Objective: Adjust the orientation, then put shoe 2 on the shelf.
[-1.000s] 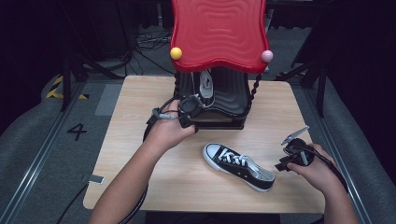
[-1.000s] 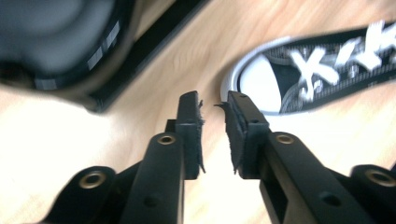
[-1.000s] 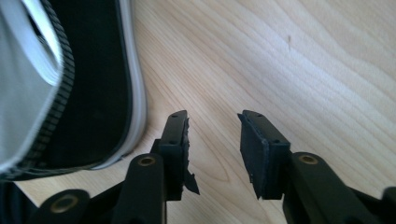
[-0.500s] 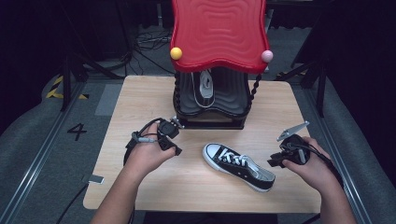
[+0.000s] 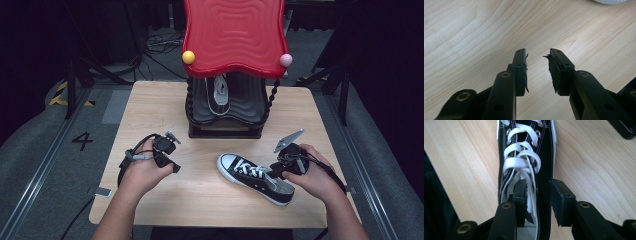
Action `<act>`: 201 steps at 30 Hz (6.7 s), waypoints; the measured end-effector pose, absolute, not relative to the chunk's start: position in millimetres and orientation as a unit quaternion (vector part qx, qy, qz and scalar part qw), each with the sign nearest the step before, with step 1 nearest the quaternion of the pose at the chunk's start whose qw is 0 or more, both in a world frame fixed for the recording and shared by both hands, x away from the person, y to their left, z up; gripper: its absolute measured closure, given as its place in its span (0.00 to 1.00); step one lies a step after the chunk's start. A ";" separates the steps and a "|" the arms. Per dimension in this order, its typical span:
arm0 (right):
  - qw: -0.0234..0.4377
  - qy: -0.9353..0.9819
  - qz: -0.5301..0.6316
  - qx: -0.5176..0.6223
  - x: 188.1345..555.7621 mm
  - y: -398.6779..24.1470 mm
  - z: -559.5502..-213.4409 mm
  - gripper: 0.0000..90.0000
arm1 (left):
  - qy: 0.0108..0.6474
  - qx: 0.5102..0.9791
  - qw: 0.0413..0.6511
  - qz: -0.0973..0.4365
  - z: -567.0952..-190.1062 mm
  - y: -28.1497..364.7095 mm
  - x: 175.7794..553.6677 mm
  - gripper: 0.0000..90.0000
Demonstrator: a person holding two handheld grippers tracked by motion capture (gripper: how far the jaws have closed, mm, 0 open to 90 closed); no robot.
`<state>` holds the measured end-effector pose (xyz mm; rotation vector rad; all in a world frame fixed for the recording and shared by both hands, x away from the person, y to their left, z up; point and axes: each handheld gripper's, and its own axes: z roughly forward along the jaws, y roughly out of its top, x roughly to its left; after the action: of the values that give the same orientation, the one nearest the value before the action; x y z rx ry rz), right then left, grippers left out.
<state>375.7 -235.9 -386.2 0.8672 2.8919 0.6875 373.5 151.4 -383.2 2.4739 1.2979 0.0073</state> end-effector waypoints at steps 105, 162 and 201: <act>0.043 0.816 0.179 0.547 390.8 -273.5 -412.4 0.84 | 0.482 0.855 0.192 -0.024 -394.5 165.8 382.1 0.69; 0.068 0.846 0.197 0.490 368.7 -234.4 -376.9 0.96 | 0.505 0.836 0.215 -0.016 -386.2 190.3 376.3 0.67; 0.149 0.850 0.264 0.431 439.1 -165.4 -299.7 0.96 | 0.545 0.810 0.217 -0.014 -392.9 225.1 366.6 0.65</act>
<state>439.1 -165.4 -299.7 1.2397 2.4434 0.7581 366.6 225.1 -392.9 2.2435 1.5091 -0.0391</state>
